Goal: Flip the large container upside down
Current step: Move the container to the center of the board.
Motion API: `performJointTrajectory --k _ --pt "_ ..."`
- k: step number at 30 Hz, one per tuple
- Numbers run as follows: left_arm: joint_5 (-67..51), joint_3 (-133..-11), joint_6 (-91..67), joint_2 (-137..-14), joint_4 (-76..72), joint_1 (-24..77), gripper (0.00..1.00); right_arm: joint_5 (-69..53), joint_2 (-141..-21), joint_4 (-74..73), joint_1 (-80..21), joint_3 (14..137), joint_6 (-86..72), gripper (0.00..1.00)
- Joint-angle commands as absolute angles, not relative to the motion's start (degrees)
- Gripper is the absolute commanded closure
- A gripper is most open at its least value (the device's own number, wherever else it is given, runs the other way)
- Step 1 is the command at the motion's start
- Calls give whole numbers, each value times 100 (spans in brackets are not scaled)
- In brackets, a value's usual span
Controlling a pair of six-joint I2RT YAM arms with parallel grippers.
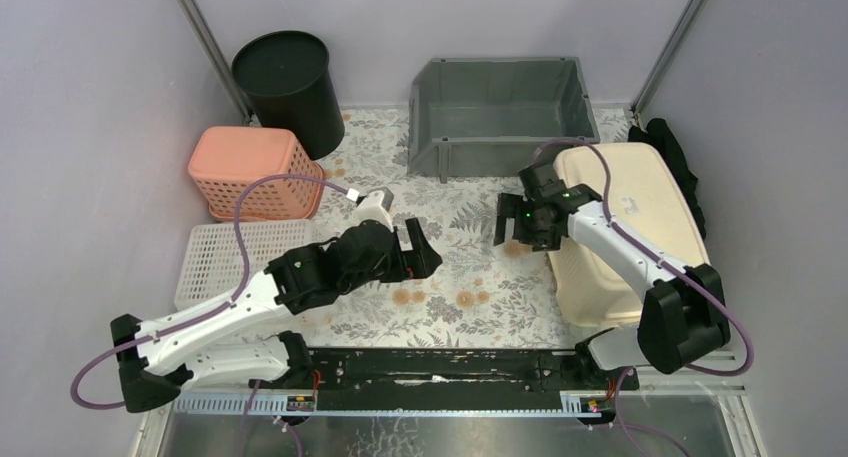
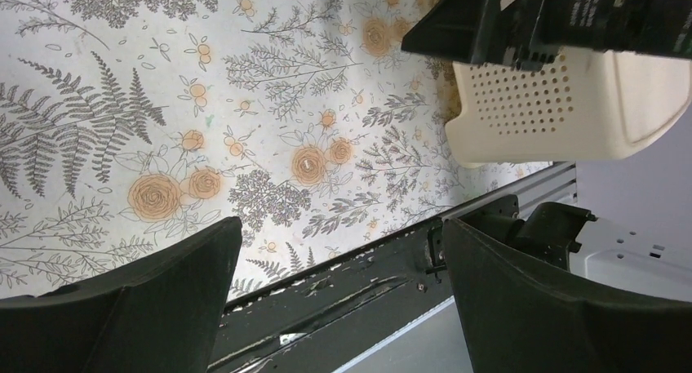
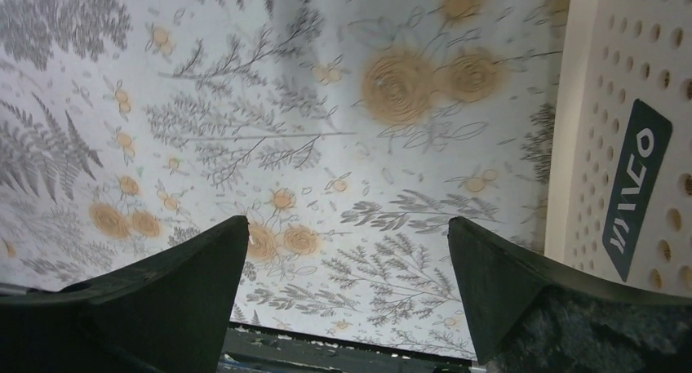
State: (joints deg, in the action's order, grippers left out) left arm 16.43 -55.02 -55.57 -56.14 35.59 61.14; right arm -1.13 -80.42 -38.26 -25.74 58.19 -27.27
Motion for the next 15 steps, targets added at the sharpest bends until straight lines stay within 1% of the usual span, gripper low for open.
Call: performJointTrajectory --k 1,3,7,10,15 --pt "1613 -5931 -5257 -5952 3280 6049 0 -39 -7794 -3709 -1883 5719 -2518 0" --pt "1477 -6120 -5123 -6187 3278 5882 0 -163 -7796 -3625 -1520 5693 -2446 1" --pt "916 -6705 -4659 -6859 3260 5196 0 -481 -7726 -3500 -915 5634 -2325 0" --pt "597 -7359 -4256 -7480 3328 4589 0 -797 -7541 -3493 -811 5742 -2306 0" --pt "307 -8559 -3744 -8636 3308 3635 0 -1852 -7162 -3542 -811 6058 -2287 1"
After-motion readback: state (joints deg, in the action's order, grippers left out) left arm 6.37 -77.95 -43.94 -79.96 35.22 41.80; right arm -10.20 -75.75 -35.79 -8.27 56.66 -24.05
